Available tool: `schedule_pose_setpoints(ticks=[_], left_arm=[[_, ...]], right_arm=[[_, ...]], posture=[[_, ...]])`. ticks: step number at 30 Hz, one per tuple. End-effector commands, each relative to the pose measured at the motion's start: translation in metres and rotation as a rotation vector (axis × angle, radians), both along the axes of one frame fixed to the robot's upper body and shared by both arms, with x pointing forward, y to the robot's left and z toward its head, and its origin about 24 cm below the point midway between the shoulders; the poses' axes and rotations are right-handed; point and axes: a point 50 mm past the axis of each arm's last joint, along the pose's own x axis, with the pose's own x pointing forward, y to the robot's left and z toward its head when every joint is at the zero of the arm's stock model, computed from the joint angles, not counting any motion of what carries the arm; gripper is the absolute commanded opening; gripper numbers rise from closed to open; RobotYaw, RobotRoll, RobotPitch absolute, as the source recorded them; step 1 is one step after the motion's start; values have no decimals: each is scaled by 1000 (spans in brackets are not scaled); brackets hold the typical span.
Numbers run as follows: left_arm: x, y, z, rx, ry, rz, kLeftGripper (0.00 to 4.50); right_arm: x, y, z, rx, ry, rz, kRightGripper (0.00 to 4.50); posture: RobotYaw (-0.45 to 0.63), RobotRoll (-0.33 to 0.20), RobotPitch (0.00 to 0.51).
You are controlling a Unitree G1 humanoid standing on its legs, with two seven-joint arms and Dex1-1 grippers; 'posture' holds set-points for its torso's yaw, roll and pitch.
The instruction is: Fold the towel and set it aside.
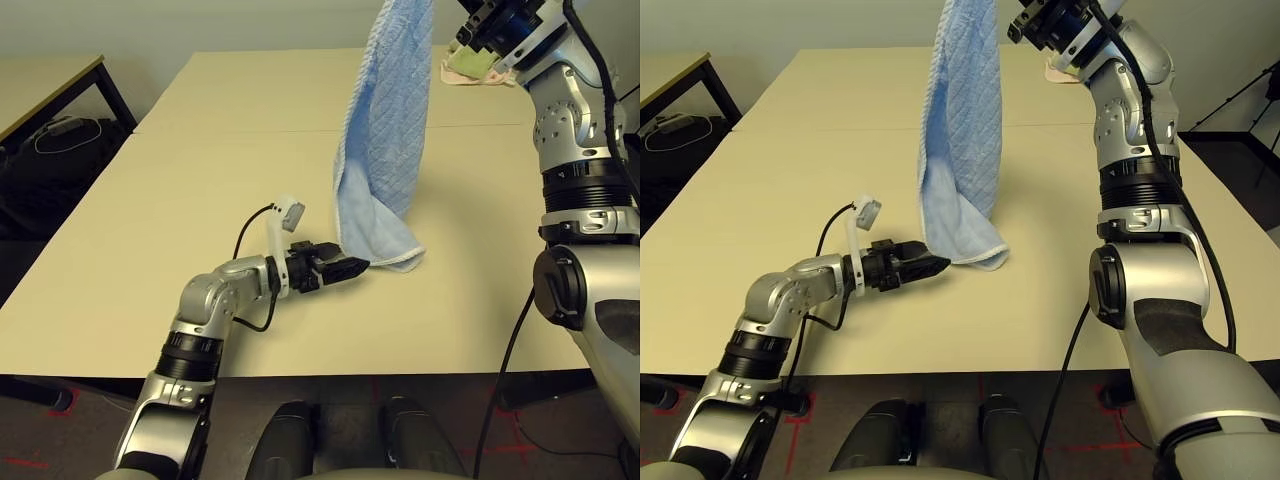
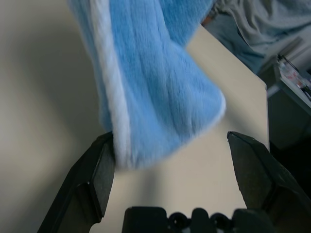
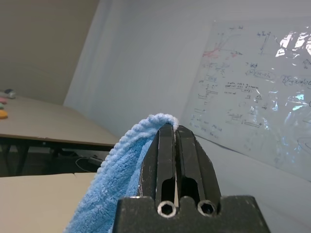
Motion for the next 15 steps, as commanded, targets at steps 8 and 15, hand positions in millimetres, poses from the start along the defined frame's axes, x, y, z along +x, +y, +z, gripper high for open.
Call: schedule_pose_setpoints(ticks=[8, 15], left_arm=[[2, -1, -8, 36, 3, -32, 4500], [-7, 9, -10, 53, 47, -71, 4500]], right_arm=[[-5, -2, 9, -3, -35, -5, 15], [-4, -1, 9, -5, -34, -4, 15]], posture=[[66, 0, 36], [72, 0, 36]])
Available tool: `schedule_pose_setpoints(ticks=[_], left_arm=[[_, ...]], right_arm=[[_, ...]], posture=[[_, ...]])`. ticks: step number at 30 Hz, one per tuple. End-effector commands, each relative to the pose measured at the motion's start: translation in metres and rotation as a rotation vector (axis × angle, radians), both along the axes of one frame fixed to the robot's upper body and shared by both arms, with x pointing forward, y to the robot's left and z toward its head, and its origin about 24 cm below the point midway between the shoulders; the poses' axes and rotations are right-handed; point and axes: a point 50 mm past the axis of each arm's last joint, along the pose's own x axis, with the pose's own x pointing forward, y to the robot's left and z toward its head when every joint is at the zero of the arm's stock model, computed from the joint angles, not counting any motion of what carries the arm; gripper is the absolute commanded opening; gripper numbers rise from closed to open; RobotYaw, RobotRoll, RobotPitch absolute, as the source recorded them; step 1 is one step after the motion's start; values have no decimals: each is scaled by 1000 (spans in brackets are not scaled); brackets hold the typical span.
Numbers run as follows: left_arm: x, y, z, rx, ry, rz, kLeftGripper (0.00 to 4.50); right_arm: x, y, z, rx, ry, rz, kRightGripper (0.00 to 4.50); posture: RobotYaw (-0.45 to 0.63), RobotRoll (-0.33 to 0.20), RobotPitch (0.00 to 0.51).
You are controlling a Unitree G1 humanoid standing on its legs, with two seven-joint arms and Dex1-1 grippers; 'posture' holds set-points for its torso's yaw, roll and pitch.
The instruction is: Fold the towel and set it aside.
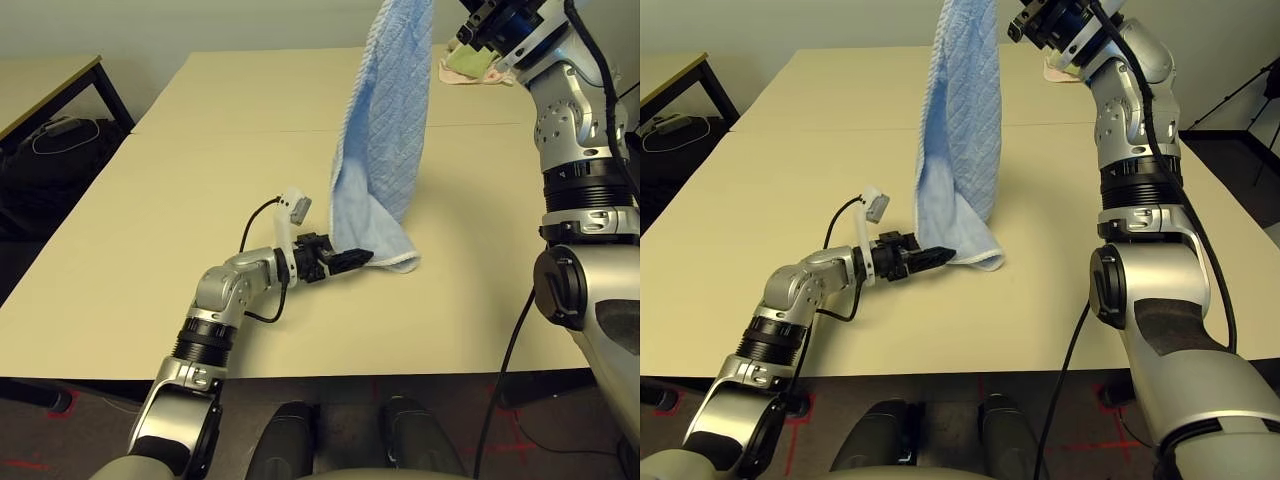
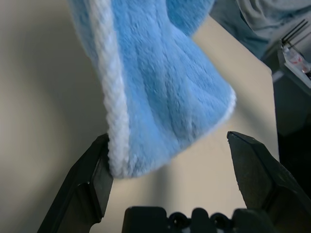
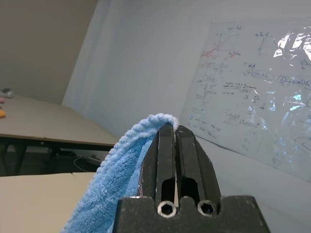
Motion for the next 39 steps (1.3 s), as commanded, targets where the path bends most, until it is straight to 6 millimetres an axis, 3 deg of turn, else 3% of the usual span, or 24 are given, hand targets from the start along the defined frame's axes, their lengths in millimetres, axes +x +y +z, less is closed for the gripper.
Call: schedule_pose_setpoints(ticks=[1, 17, 20, 30, 39], left_arm=[[-4, 3, -2, -4, 17, -12, 4500], [-5, 12, 4, -39, 25, 2, 4500], [-6, 15, 3, -32, 30, 5, 3890], [-10, 21, 0, -12, 37, -6, 40], [-14, 25, 0, 34, 58, -56, 40]], right_arm=[[-3, -1, 8, -3, -29, -3, 15], [-4, 1, 6, -7, -24, 5, 15], [-4, 1, 6, -7, -24, 5, 0], [-4, 1, 7, -8, -24, 5, 0], [-2, -5, 7, -12, -20, -21, 0]], posture=[[72, 0, 36], [72, 0, 33], [72, 0, 34], [71, 0, 35], [64, 0, 37]])
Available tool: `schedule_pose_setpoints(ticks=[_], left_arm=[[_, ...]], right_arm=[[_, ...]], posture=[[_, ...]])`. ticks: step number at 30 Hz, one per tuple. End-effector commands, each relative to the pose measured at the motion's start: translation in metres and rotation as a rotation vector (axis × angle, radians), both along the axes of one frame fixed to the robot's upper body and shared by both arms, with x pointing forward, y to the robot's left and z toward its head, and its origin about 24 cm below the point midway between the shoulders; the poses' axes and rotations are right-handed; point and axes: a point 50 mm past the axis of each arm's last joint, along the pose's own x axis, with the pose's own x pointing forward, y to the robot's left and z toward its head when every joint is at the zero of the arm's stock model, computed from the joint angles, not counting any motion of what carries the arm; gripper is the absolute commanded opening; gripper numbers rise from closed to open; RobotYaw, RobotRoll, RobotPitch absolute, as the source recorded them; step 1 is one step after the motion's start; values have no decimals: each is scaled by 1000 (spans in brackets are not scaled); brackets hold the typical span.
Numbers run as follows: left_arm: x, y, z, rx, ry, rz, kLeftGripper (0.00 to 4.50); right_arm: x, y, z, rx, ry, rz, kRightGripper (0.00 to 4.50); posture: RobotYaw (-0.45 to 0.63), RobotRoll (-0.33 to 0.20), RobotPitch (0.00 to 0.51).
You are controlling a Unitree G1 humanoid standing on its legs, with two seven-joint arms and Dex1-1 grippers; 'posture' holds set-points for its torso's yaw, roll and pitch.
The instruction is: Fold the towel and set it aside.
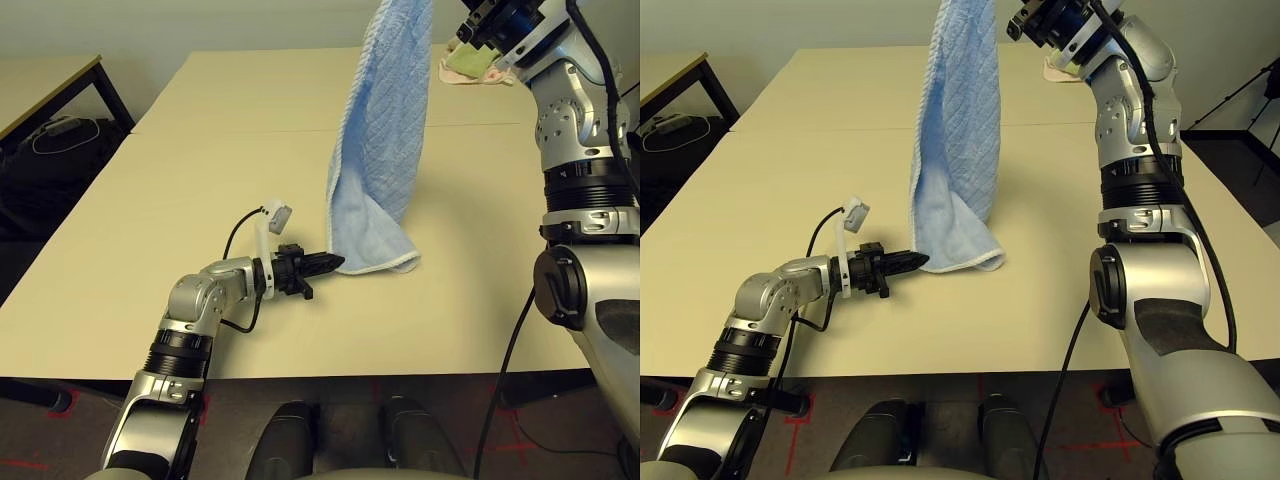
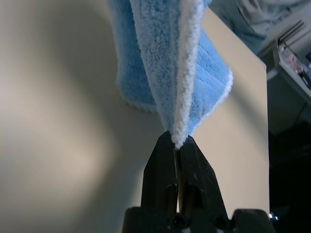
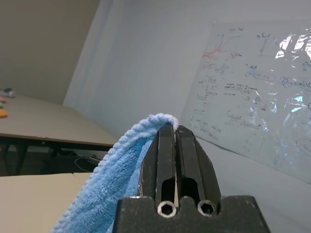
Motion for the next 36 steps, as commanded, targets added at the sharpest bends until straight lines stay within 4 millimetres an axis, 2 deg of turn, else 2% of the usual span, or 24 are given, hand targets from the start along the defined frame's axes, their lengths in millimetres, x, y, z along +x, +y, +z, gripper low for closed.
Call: schedule_pose_setpoints(ticks=[1, 4, 7, 12, 19, 22, 28, 36], left_arm=[[-4, 2, 2, 36, -8, -43, 40], [1, 9, 12, 58, -66, -18, 40], [14, 30, 34, 90, -185, 102, 40], [28, 62, 69, 163, -369, 317, 40], [32, 80, 100, 210, -483, 458, 40], [35, 78, 105, 225, -506, 495, 40], [45, 75, 109, 250, -538, 615, 40], [50, 71, 106, 219, -566, 790, 40]], right_arm=[[0, -9, 4, -6, -13, -34, 0], [2, -17, 3, -4, -2, -64, 0], [6, -37, -14, -37, 52, -134, 0], [4, -76, -77, -223, 230, -235, 0], [-11, -108, -124, -374, 390, -330, 0], [-15, -109, -136, -422, 437, -347, 0], [-17, -96, -157, -448, 531, -349, 0], [-19, -71, -191, -224, 649, -409, 0]], posture=[[64, 0, 38], [61, 0, 41], [68, 0, 48], [85, 0, 67], [64, 0, 80], [58, 0, 81], [54, 0, 84], [66, 0, 88]])
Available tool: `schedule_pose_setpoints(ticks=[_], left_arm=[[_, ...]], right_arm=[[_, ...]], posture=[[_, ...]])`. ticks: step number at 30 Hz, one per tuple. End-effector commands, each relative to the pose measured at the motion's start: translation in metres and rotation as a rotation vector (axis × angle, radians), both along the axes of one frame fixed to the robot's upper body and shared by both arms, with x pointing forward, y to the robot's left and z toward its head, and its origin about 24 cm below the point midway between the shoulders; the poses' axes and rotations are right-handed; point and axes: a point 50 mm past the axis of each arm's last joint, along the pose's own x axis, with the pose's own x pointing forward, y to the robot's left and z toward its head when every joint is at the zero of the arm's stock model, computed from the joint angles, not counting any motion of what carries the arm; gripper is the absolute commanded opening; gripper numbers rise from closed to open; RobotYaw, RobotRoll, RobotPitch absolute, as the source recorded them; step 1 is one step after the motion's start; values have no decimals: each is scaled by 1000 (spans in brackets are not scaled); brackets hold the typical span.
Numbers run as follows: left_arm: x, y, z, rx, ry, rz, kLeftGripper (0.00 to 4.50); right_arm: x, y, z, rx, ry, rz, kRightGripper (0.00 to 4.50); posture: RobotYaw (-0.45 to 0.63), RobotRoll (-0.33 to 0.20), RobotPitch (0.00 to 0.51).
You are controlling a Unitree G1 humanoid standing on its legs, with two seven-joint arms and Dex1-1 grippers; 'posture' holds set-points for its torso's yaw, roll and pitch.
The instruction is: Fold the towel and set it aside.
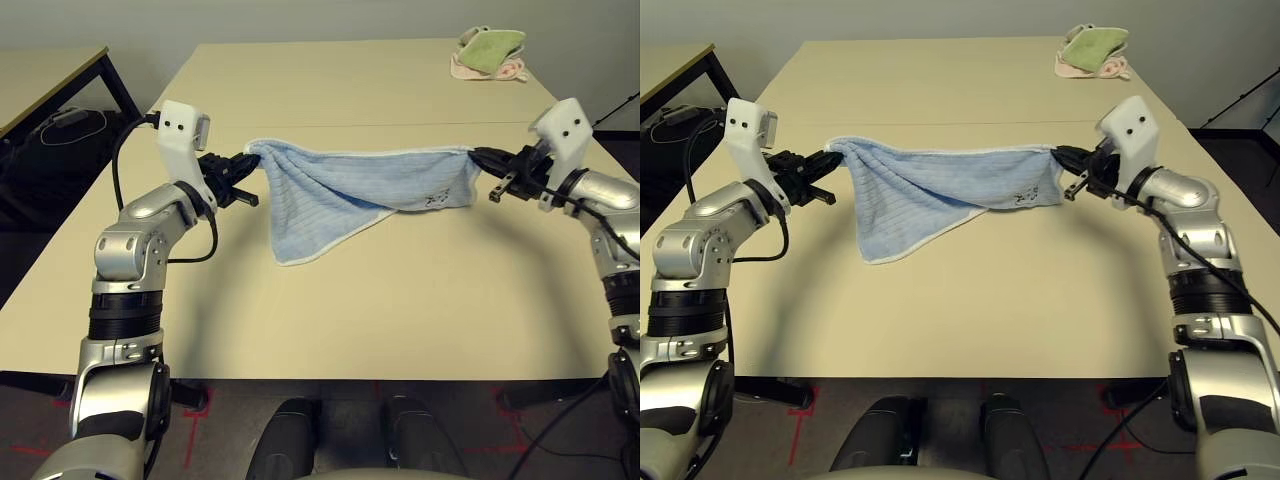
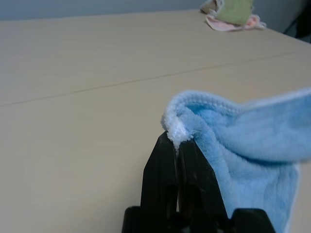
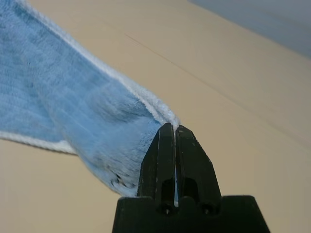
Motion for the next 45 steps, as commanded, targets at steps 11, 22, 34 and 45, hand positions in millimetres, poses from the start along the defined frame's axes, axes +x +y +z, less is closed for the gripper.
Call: schedule_pose_setpoints(ticks=[11, 22, 34, 45], left_arm=[[-4, 17, -20, 138, 57, 0, 40], [8, 37, 23, 155, 25, 64, 40], [43, 50, 57, 189, -80, 236, 40], [71, 53, 76, 239, -143, 364, 40]], right_arm=[[-5, -25, 21, 45, -58, -163, 0], [7, -44, 71, 33, -197, -178, 0], [29, -33, 80, 42, -239, -179, 0], [51, -30, 103, 49, -326, -270, 0]], posture=[[37, 0, 97], [34, 0, 119], [38, 0, 151], [29, 0, 164]])
